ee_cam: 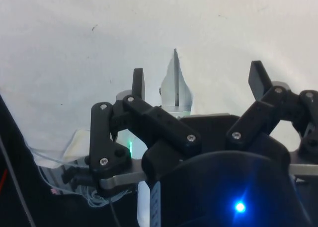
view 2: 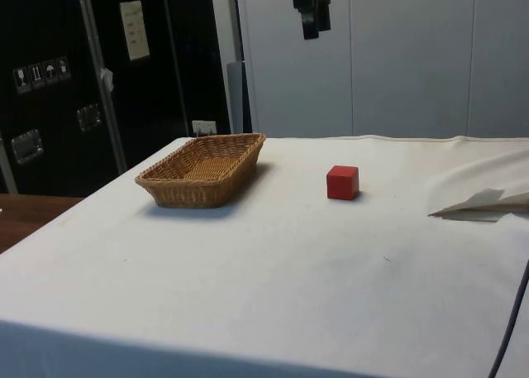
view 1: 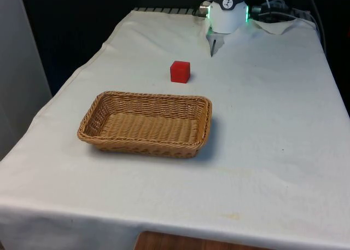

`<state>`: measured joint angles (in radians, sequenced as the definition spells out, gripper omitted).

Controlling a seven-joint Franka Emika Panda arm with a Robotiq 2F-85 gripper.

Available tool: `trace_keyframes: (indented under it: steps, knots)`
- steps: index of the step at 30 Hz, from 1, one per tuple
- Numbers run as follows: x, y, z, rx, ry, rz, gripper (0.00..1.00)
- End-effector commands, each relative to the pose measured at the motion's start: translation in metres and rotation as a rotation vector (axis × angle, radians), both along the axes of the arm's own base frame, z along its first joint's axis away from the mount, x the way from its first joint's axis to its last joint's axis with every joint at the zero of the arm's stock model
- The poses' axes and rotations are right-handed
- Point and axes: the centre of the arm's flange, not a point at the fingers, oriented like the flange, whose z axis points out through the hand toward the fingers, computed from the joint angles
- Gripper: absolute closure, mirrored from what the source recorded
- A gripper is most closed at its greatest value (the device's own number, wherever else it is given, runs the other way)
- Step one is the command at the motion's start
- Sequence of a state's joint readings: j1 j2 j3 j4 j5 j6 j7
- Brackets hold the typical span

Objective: Pick up the cube and place it into the basket.

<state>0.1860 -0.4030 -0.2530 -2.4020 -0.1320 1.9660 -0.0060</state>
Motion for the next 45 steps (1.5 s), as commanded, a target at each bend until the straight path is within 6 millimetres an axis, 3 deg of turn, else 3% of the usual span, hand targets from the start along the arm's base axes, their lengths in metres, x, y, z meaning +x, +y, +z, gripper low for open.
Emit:
trace_keyframes:
  steps: [1,10,27,45]
  knots:
    - [-0.001,0.0,-0.001,0.0,-0.001,-0.001,0.0]
    - [-0.003,0.001,-0.001,-0.002,-0.006,-0.003,0.0]
    - [-0.009,-0.001,-0.029,-0.033,-0.015,-0.086,0.0]
    - [-0.01,-0.004,-0.036,-0.017,-0.015,-0.097,0.0]
